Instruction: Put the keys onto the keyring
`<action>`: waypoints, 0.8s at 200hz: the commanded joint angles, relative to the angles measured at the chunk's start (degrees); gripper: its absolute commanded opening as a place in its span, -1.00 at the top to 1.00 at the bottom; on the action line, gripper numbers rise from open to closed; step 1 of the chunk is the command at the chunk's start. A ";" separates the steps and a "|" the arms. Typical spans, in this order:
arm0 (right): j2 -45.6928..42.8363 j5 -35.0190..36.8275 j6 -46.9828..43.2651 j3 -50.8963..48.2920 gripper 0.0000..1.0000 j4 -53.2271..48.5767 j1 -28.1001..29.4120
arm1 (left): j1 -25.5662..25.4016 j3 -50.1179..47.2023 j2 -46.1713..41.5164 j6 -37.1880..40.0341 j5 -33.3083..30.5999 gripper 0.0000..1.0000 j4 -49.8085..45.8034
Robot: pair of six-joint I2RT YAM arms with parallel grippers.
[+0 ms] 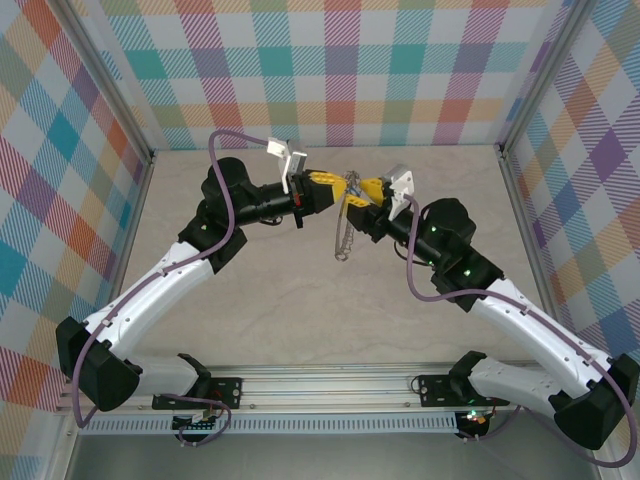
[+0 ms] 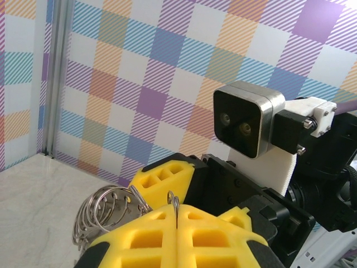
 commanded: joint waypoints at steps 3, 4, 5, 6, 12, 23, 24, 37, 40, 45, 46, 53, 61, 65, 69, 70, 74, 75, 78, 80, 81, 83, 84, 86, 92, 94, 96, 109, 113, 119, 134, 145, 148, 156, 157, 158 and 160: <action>-0.92 -0.10 -0.64 2.50 0.33 0.57 0.20 | -0.75 -0.12 -1.21 -1.09 0.72 1.00 4.03; -0.87 -0.17 -0.65 2.50 0.34 0.57 0.21 | -0.69 -0.07 -1.21 -1.09 0.73 1.00 4.04; -0.94 -0.20 -0.61 2.50 0.36 0.53 0.18 | -0.74 -0.09 -1.20 -1.09 0.74 1.00 4.04; -0.97 -0.26 -0.64 2.50 0.37 0.46 0.20 | -0.77 -0.11 -1.20 -1.05 0.70 1.00 4.04; -1.00 -0.51 -0.66 2.50 0.47 0.44 0.23 | -0.78 -0.13 -1.22 -1.09 0.65 1.00 4.04; -1.04 -0.91 -0.64 2.54 0.60 0.12 0.20 | -0.74 -0.16 -1.24 -1.10 0.59 1.00 3.95; -1.06 -0.92 -0.74 2.57 0.62 0.04 0.21 | -0.77 -0.14 -1.22 -1.09 0.62 1.00 3.95; -1.22 -1.35 -0.85 2.60 0.78 -0.41 0.18 | -0.79 -0.12 -1.18 -1.09 0.66 1.00 3.95; -1.30 -1.50 -0.84 2.59 0.81 -0.59 0.22 | -0.80 -0.16 -1.13 -1.09 0.61 1.00 3.91; -1.42 -1.68 -0.90 2.63 0.86 -0.83 0.23 | -0.75 -0.19 -1.12 -1.10 0.58 1.00 3.87; -1.43 -1.70 -0.91 2.61 0.87 -0.92 0.23 | -0.77 -0.15 -1.16 -1.10 0.57 1.00 3.86; -1.52 -1.88 -1.01 2.59 0.93 -1.29 0.23 | -0.77 -0.17 -1.27 -1.09 0.49 1.00 3.86; -1.77 -1.96 -1.02 2.50 1.00 -1.74 0.23 | -0.79 -0.26 -1.22 -1.09 0.40 1.00 3.86; -1.83 -1.97 -1.11 2.48 1.00 -1.95 0.23 | -0.80 -0.25 -1.21 -1.05 0.23 1.00 3.86; -1.96 -2.06 -1.10 2.37 1.00 -2.19 0.23 | -0.80 -0.28 -1.33 -1.09 0.14 1.00 3.87; -1.96 -2.07 -1.14 2.35 1.00 -2.21 0.23 | -0.80 -0.33 -1.31 -1.09 0.14 1.00 3.91; -2.17 -2.16 -1.16 2.25 1.00 -2.39 0.20 | -0.75 -0.29 -1.37 -1.00 -0.03 1.00 3.93; -2.20 -2.21 -1.18 2.24 1.00 -2.40 0.21 | -0.77 -0.29 -1.33 -1.00 -0.04 1.00 3.94; -2.25 -2.25 -1.16 2.16 1.00 -2.69 0.22 | -0.79 -0.29 -1.44 -1.07 -0.04 1.00 3.95; -2.34 -2.25 -1.18 2.15 1.00 -2.73 0.23 | -0.79 -0.34 -1.39 -1.08 -0.11 1.00 3.95; -2.37 -2.25 -1.18 2.15 1.00 -2.79 0.23 | -0.79 -0.31 -1.43 -1.04 -0.12 1.00 3.95; -2.44 -2.30 -1.30 2.08 1.00 -2.88 0.23 | -0.79 -0.30 -1.46 -1.03 -0.13 1.00 3.95; -2.42 -2.32 -1.29 2.07 1.00 -3.00 0.23 | -0.75 -0.29 -1.46 -1.06 -0.17 1.00 3.95; -2.52 -2.38 -1.26 2.06 1.00 -3.18 0.23 | -0.74 -0.36 -1.42 -1.08 -0.21 1.00 3.95; -2.69 -2.58 -1.36 1.98 1.00 -3.57 0.21 | -0.79 -0.35 -1.51 -1.09 -0.31 1.00 3.95; -2.74 -2.64 -1.36 1.97 1.00 -3.70 0.22 | -0.79 -0.31 -1.54 -1.07 -0.31 1.00 3.95; -2.75 -2.62 -1.32 1.91 1.00 -3.79 0.23 | -0.79 -0.34 -1.55 -1.08 -0.37 1.00 3.95; -3.07 -3.07 -1.31 1.62 1.00 -4.74 0.23 | -0.80 -0.37 -1.69 -1.07 -0.61 1.00 3.95; -3.15 -3.29 -1.33 1.50 1.00 -4.98 0.23 | -0.80 -0.45 -1.78 -1.08 -0.72 1.00 4.03; -3.27 -3.67 -1.43 1.37 1.00 -5.47 0.22 | -0.66 -0.53 -1.88 -1.13 -0.83 1.00 4.17; -3.33 -4.63 -1.20 0.86 1.00 -6.27 0.23 | -0.79 -0.94 -2.28 -1.05 -1.50 1.00 4.47; -3.37 -5.55 -0.87 0.36 1.00 -6.76 0.23 | -0.79 -1.25 -2.55 -1.21 -1.80 1.00 4.81; -3.35 -5.78 -0.68 0.23 1.00 -6.86 0.23 | -0.79 -1.37 -2.62 -1.26 -1.88 1.00 4.90; -3.33 -6.15 -0.24 -0.16 1.00 -6.76 0.21 | -0.80 -1.50 -2.76 -1.32 -1.89 1.00 5.08; -3.35 -6.18 -0.18 -0.24 1.00 -6.79 0.22 | -0.80 -1.51 -2.77 -1.29 -1.93 1.00 5.09; -3.32 -6.20 -0.11 -0.32 1.00 -6.76 0.18 | -0.80 -1.52 -2.73 -1.32 -1.96 1.00 5.14; -3.31 -6.38 0.03 -0.42 1.00 -6.67 0.21 | -0.80 -1.59 -2.84 -1.32 -1.97 1.00 5.17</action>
